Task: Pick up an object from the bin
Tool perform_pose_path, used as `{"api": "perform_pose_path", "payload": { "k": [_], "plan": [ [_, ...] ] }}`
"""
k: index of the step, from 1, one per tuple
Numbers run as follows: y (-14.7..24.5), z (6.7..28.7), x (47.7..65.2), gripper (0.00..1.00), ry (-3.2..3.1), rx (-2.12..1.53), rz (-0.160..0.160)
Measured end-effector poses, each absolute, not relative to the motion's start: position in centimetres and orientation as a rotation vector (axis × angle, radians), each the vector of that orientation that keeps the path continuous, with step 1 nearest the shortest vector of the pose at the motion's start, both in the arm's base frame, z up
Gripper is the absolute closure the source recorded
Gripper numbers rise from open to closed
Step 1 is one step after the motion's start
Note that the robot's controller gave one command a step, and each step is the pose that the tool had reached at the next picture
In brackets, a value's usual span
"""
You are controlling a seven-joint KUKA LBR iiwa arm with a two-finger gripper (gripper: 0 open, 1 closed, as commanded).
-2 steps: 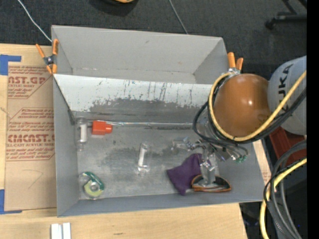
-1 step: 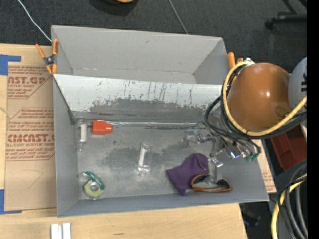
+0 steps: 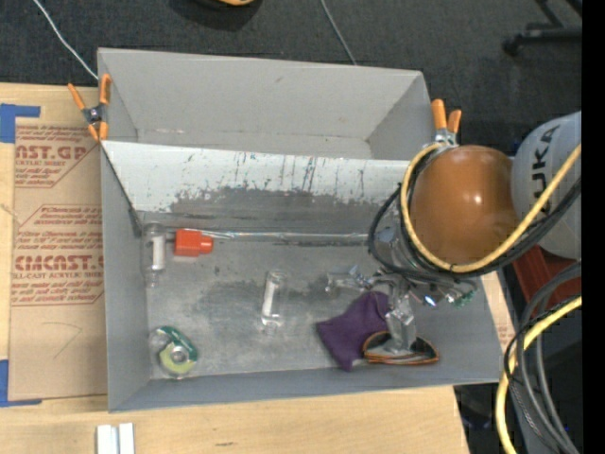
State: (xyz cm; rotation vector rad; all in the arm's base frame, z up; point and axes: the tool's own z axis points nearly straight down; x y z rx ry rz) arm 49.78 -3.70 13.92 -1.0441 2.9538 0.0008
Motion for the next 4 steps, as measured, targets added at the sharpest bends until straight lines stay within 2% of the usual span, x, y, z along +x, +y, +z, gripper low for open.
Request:
{"api": "perform_pose_path", "payload": {
  "k": [1, 2, 4],
  "plan": [
    [-4.2, 6.9, 50.1, 0.00, 2.867, -1.257, 0.004],
    [-2.6, 7.0, 50.9, 1.00, 2.544, -1.824, 0.000],
    [-2.6, 7.0, 50.9, 1.00, 2.544, -1.823, 0.001]
  ]
}}
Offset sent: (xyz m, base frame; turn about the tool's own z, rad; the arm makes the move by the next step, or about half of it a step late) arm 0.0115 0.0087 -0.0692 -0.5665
